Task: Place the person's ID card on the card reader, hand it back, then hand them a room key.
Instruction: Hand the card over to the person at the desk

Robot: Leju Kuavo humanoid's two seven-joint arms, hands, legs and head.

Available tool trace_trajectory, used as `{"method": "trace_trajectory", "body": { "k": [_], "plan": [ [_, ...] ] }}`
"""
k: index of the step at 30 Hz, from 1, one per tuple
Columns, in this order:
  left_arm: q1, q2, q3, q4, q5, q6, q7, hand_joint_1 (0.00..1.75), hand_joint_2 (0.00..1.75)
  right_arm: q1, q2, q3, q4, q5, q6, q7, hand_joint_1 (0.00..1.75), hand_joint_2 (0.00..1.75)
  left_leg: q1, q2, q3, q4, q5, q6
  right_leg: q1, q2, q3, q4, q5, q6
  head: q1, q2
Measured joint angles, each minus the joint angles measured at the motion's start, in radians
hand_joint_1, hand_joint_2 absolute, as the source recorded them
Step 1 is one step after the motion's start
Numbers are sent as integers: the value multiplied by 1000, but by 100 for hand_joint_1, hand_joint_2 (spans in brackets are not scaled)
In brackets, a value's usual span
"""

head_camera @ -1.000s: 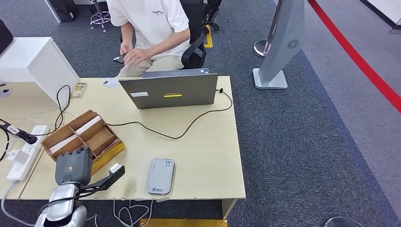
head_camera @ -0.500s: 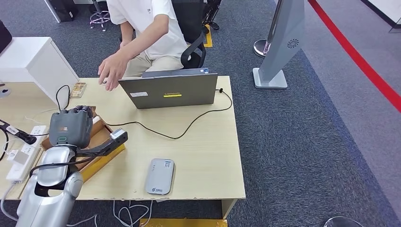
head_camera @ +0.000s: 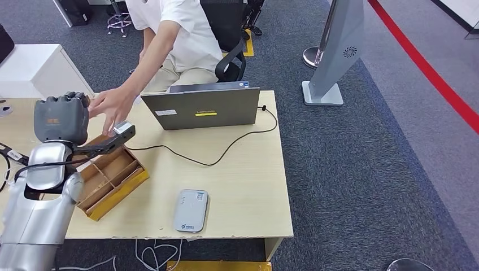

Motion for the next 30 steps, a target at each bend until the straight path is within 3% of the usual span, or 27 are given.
{"method": "trace_trajectory", "body": {
  "k": [10,22,26,30],
  "plan": [
    [-100,25,0,178,-13,12,7,175,175,-2,0,0,0,9,16,15,0,175,0,0,0,0,0,0,0,0,0,0,0,0,0,0],
    [-177,40,0,281,-14,-4,37,175,175,-5,-1,-1,0,17,15,-19,0,175,0,1,0,0,0,0,0,1,0,0,1,0,0,0],
    [-214,51,0,290,-14,-38,36,0,175,-11,-2,-1,0,18,12,-39,0,175,0,1,0,0,0,0,0,2,0,0,1,1,0,0],
    [-230,61,0,290,-14,-71,26,0,175,-15,-1,-2,0,20,9,-52,0,175,0,1,0,0,0,0,0,1,0,0,1,1,0,0]
  ]
}}
